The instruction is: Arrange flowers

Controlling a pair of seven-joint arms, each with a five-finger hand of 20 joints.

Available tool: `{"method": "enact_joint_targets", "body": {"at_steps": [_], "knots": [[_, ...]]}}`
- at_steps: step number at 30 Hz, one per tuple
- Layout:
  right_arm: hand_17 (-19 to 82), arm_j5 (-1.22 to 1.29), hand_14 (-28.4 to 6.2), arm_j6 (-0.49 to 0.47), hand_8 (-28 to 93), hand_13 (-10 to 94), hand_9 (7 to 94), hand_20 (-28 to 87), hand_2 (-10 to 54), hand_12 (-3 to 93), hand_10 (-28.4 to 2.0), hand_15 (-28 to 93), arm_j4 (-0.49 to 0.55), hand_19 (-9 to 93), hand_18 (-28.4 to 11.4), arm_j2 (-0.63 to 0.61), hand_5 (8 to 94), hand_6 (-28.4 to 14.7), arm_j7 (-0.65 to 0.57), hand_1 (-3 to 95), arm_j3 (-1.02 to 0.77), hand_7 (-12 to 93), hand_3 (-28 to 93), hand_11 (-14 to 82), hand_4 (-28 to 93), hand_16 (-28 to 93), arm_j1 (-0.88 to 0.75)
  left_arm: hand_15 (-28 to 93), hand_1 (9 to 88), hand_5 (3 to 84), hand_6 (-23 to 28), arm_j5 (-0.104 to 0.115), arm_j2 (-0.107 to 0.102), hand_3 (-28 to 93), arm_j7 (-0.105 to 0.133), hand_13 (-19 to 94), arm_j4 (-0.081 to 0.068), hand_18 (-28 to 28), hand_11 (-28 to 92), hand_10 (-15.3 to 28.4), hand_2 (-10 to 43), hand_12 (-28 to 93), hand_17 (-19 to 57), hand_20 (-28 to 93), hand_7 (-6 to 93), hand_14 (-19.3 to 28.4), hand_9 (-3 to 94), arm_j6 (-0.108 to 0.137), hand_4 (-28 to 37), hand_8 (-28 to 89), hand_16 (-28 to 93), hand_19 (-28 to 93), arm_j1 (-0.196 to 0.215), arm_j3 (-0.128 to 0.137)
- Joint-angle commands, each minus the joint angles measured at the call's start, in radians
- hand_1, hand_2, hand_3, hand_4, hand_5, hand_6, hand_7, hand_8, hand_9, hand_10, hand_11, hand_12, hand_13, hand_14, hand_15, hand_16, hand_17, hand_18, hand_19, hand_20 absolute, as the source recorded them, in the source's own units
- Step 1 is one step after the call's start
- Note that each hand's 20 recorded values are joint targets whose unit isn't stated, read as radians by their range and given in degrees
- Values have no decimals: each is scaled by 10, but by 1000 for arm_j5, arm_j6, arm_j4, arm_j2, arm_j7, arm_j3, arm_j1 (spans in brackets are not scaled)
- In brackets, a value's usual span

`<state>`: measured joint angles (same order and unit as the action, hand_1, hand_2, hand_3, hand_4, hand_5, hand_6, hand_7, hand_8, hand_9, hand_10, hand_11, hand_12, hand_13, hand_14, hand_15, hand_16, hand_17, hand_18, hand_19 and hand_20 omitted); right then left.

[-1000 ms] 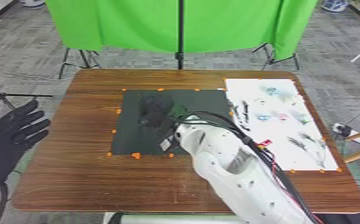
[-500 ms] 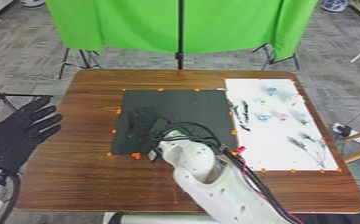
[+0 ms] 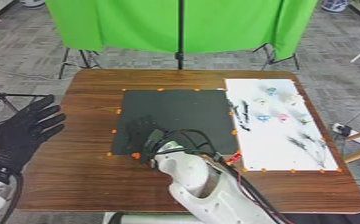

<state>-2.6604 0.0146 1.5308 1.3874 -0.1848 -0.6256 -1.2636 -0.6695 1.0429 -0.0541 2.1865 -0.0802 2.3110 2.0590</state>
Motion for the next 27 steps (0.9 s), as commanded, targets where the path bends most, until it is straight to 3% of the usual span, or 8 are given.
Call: {"method": "enact_joint_targets", "body": {"at_steps": [1,2,3,5,6,12,17,27], "knots": [[394,-66,-79,30,-91,906,937,187,-46,222,-90,719,-21,800,-150,8,937,0,-45,313,14,603,932,615,-131,311,-20,433,254,269,27,-5,-4,710,-14,150,-12,190,292,107,-36,112,-109,57,244,126,211,-6,-283,-136,-47,446,2,-12],[394,-76,-79,38,-89,906,937,187,-46,222,-90,719,-30,801,-150,7,937,0,-53,314,23,603,932,615,-132,312,-11,432,254,269,27,-6,-4,711,-15,150,-13,190,292,107,-36,112,-109,58,244,126,211,-6,-283,-136,-47,446,-1,-14],[394,-95,-79,42,-88,905,937,187,-45,223,-90,720,-41,802,-151,8,937,0,-59,315,27,603,932,615,-136,312,-6,432,254,270,27,3,-21,711,-4,150,-14,190,292,106,-36,111,-109,58,244,126,211,2,-283,-137,-48,446,5,-18],[393,-86,-79,41,-88,905,937,188,-46,223,-89,720,-52,802,-151,11,937,1,-83,317,32,603,932,615,-140,313,1,433,254,269,27,-22,16,711,-41,150,-15,190,291,107,-36,111,-109,58,244,126,211,-28,-283,-137,-48,446,-24,-12],[393,-89,-79,35,-88,905,937,188,-46,223,-89,720,-56,802,-152,15,937,1,-89,317,29,603,932,615,-140,313,1,433,254,270,27,-24,20,711,-48,150,-17,190,292,107,-36,111,-109,58,243,126,211,-31,-283,-137,-48,446,-31,-12],[389,-53,-77,-4,-89,902,937,188,-44,227,-87,723,-41,805,-154,21,937,7,-80,318,21,602,932,613,-164,316,-8,433,254,270,28,-16,8,711,-36,150,-18,190,291,107,-36,111,-109,58,243,126,211,-23,-283,-136,-47,446,-23,-19],[377,-15,-68,-70,-113,894,937,191,-53,246,-73,721,-28,807,-159,23,927,37,-72,300,2,591,918,590,-227,318,-7,433,255,270,28,-21,19,710,-42,150,-16,190,291,107,-36,112,-109,58,243,126,211,-30,-283,-136,-48,446,-25,-14],[349,27,-82,-107,-121,865,937,197,-23,264,-83,730,-16,803,-170,34,923,31,-31,207,-37,539,878,549,-244,316,-15,432,255,269,28,-22,17,710,-45,150,-17,190,291,108,-35,111,-109,58,241,125,211,-30,-283,-135,-48,446,-30,-15]]}}
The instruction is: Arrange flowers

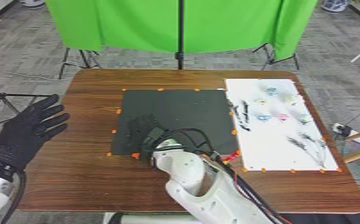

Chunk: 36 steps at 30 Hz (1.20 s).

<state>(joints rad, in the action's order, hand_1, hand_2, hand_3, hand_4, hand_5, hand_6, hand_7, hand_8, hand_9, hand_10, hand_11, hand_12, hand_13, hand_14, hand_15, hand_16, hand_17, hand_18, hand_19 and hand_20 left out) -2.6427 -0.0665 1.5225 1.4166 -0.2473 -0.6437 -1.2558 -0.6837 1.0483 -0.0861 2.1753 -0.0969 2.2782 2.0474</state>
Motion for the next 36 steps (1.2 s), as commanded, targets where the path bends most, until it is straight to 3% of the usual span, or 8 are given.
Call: {"method": "enact_joint_targets", "body": {"at_steps": [1,6,12,16,23,24,30,36], "knots": [[347,0,-82,-25,-120,864,937,200,-24,269,-82,730,-8,802,-171,3,919,31,33,196,-17,538,878,543,-239,316,-20,432,255,269,28,-8,11,709,-13,150,-7,189,291,108,-35,111,-109,58,241,126,211,-15,-283,-135,-47,446,2,-3],[334,-45,-88,-112,-122,844,937,209,-20,295,-86,734,3,792,-176,1,900,30,35,174,-22,538,880,510,-227,318,-3,432,255,269,28,-11,13,709,-11,149,-4,190,291,108,-35,111,-109,58,239,126,211,-17,-283,-134,-47,446,4,1],[312,-52,-88,-110,-132,813,923,225,-14,337,-88,727,9,772,-179,-13,862,25,41,160,-31,545,867,469,-224,316,10,432,254,269,27,-5,9,711,6,149,0,190,291,108,-35,111,-109,58,241,126,211,-1,-283,-135,-48,446,19,-2],[306,12,-94,-115,-135,802,916,231,-16,338,-92,729,85,766,-180,-50,855,23,47,152,-64,545,852,469,-232,317,28,432,254,269,27,-6,25,710,39,149,13,189,291,108,-34,111,-109,58,241,127,211,10,-283,-135,-48,446,53,13],[291,145,-107,-37,-141,763,883,244,10,339,-104,737,236,756,-187,-137,823,10,26,118,-241,526,814,468,-253,316,25,434,254,269,27,-12,54,709,41,150,18,189,292,107,-34,111,-109,58,241,126,211,12,-283,-135,-47,447,62,24],[290,167,-108,-46,-141,757,877,246,11,339,-107,738,252,755,-187,-160,818,9,11,118,-274,525,813,468,-253,315,25,434,254,269,27,-5,40,709,48,150,12,190,293,107,-34,111,-109,58,241,126,211,21,-283,-135,-47,447,59,19],[253,373,-127,-109,-160,647,776,268,23,320,-131,731,386,736,-192,-387,720,-13,-119,139,-496,501,791,463,-263,283,-75,432,254,269,27,-21,81,709,55,150,32,189,293,107,-34,111,-109,57,241,126,211,14,-283,-135,-49,447,88,38],[234,446,-135,-125,-166,571,664,289,-17,315,-143,733,475,734,-199,-575,630,-36,-256,116,-759,448,777,477,-281,258,-298,433,254,269,27,-20,92,709,63,150,41,190,292,107,-34,111,-109,57,240,127,211,19,-283,-135,-49,447,115,47]]}}
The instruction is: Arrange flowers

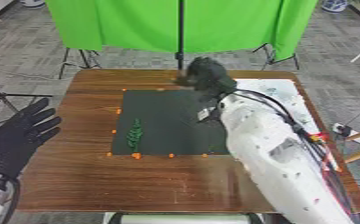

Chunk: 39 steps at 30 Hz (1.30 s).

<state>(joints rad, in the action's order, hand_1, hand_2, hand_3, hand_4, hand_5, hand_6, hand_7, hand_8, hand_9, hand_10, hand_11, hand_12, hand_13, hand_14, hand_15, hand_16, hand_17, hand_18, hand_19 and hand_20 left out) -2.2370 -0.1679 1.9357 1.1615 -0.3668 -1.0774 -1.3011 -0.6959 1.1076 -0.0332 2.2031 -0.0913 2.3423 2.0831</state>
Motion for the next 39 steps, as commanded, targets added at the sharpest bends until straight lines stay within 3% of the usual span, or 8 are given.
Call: {"method": "enact_joint_targets", "body": {"at_steps": [1,6,9,13,20,27,32,39], "knots": [[228,48,-136,-20,-166,559,651,291,-24,313,-144,733,69,731,-200,-335,610,-41,-156,113,-370,445,773,480,-282,255,-296,433,254,270,28,-8,32,709,11,150,12,190,292,107,-34,111,-109,57,241,127,211,12,-283,-135,-49,447,50,13],[207,54,-147,-92,-180,457,532,296,-49,301,-154,739,67,724,-204,-351,514,-57,-255,101,-555,476,783,517,-283,222,-459,432,254,269,27,-7,27,709,15,150,11,190,291,107,-34,110,-109,57,242,127,211,15,-283,-135,-49,447,52,7],[171,30,-161,-158,-200,365,403,297,-78,297,-171,763,71,713,-209,-344,407,-85,-291,89,-628,511,782,561,-283,171,-534,432,254,270,28,-8,21,709,13,150,8,190,291,107,-34,111,-109,57,242,126,211,14,-283,-136,-48,447,47,5],[151,39,-164,-213,-219,308,340,296,-95,293,-184,769,85,700,-208,-325,362,-106,-340,92,-703,534,759,569,-283,146,-621,431,254,269,28,-4,18,707,18,150,8,189,292,108,-33,111,-109,57,240,127,211,22,-283,-135,-48,446,52,0],[149,59,-164,-217,-228,303,333,301,-95,298,-184,769,115,695,-207,-314,355,-110,-339,114,-771,540,717,573,-283,143,-730,432,253,269,28,-5,19,708,9,150,10,189,292,107,-33,111,-109,58,241,126,211,15,-283,-135,-48,446,59,13],[161,45,-159,-187,-229,351,378,309,-95,303,-180,780,127,699,-206,-303,396,-93,-304,195,-769,552,578,586,-283,153,-774,431,253,270,29,-5,20,707,3,150,6,190,292,107,-32,110,-109,58,240,126,211,6,-283,-134,-48,447,50,9],[171,35,-154,-168,-231,371,396,309,-95,306,-173,781,98,705,-204,-305,411,-81,-309,191,-739,559,610,590,-283,154,-766,432,251,270,28,-7,14,708,-4,149,1,190,292,108,-32,110,-110,57,241,127,211,-2,-283,-135,-47,447,36,3],[181,-2,-146,-142,-234,400,424,307,-95,302,-162,787,76,717,-197,-304,430,-66,-299,210,-712,560,636,600,-283,157,-770,432,252,270,28,-3,5,707,0,148,0,190,293,108,-32,111,-110,57,242,126,211,8,-283,-136,-47,448,40,1]]}}
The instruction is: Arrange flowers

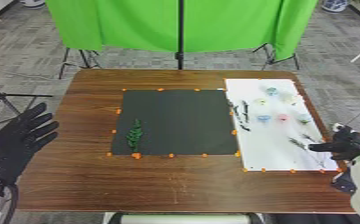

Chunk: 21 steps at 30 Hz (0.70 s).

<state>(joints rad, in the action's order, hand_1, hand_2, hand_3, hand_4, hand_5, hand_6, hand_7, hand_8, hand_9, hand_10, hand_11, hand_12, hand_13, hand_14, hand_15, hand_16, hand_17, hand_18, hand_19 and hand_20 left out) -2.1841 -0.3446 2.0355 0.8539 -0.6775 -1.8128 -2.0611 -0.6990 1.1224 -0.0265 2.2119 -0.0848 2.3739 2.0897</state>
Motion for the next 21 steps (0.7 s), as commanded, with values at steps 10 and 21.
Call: {"method": "enact_joint_targets", "body": {"at_steps": [10,21], "knots": [[229,-35,-111,128,-245,533,577,309,-95,309,-123,763,-76,760,-178,4,572,1,17,330,84,556,694,595,-282,222,18,431,252,270,28,-2,2,707,-7,149,-6,190,292,108,-31,111,-110,57,241,127,212,-1,-283,-135,-47,448,13,-6],[277,-21,-85,81,-52,645,763,309,-74,344,-95,780,-94,787,-160,26,714,26,94,539,72,572,570,555,-283,287,21,434,251,270,28,-2,5,707,-9,149,-9,190,292,108,-30,111,-110,57,240,127,212,3,-283,-135,-48,448,9,-9]]}}
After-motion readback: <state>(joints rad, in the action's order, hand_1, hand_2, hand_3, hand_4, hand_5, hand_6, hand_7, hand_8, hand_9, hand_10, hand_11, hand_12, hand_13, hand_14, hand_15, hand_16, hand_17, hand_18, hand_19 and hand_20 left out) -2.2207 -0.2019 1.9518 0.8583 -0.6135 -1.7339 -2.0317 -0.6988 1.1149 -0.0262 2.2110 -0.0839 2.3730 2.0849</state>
